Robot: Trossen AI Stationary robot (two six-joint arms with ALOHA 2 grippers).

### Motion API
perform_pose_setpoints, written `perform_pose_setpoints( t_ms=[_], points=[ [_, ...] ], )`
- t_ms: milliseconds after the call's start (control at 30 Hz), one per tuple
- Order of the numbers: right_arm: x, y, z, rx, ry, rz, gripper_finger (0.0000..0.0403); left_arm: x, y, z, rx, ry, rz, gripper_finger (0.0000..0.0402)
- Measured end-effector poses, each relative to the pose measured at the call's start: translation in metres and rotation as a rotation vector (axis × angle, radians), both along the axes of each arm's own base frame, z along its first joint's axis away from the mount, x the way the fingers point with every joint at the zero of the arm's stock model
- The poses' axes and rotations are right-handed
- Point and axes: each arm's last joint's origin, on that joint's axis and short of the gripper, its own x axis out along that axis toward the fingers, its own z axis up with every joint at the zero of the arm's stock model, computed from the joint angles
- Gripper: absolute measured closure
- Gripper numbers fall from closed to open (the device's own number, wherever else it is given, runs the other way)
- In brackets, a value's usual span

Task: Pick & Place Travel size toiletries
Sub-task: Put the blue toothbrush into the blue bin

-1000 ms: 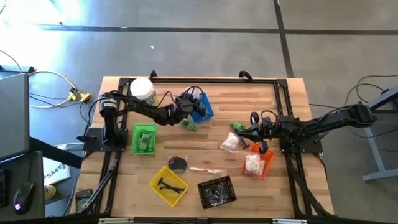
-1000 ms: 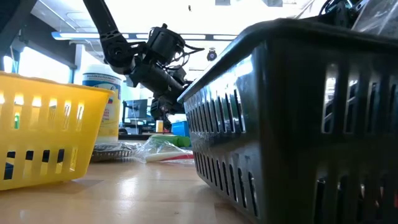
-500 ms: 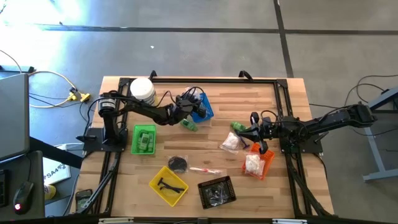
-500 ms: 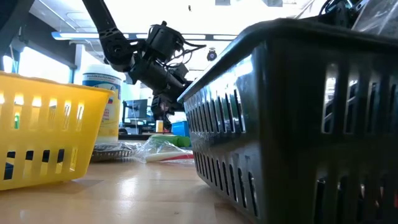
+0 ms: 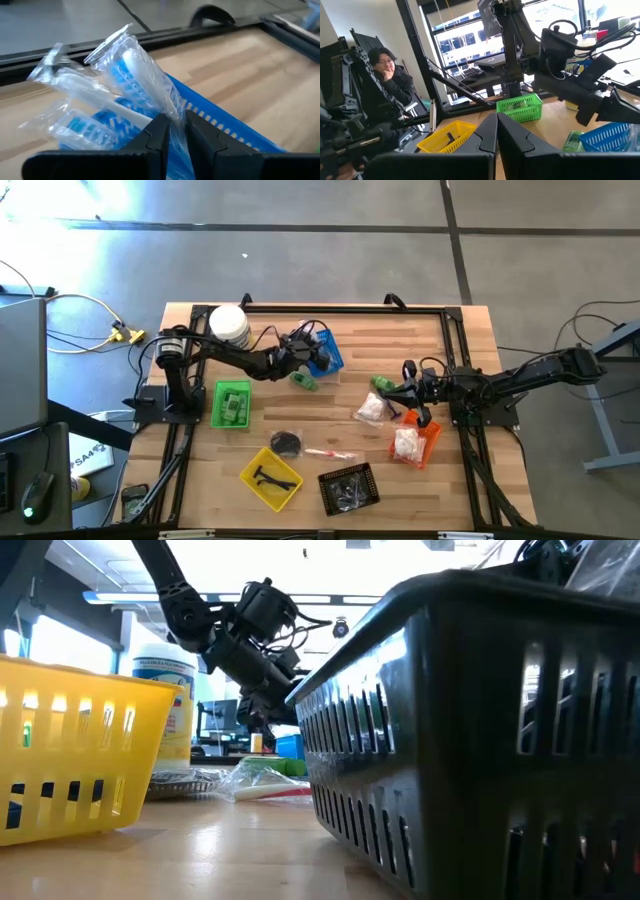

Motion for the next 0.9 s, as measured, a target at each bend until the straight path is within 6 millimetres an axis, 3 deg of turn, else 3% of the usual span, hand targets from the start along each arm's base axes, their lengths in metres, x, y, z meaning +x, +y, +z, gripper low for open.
perform_pose_setpoints(
  t_ms=[233,733,900],
  points=[
    [-0.0001,0.0001,0.0002,0.000,-0.002,0.002,0.0398,0.0002,-0.0009,-0.0008,0.071,0.109,-0.080,0.0350],
    [-0.0004,0.0008,0.0023,0.001,-0.024,0.028,0.0398,0.0012,-0.0009,0.0044,0.032,0.012,-0.057,0.0348],
    [-0.0005,0.0013,0.0023,0.010,-0.022,0.048,0.0398,0.0009,-0.0011,0.0035,0.023,0.016,-0.056,0.0306]
  ],
)
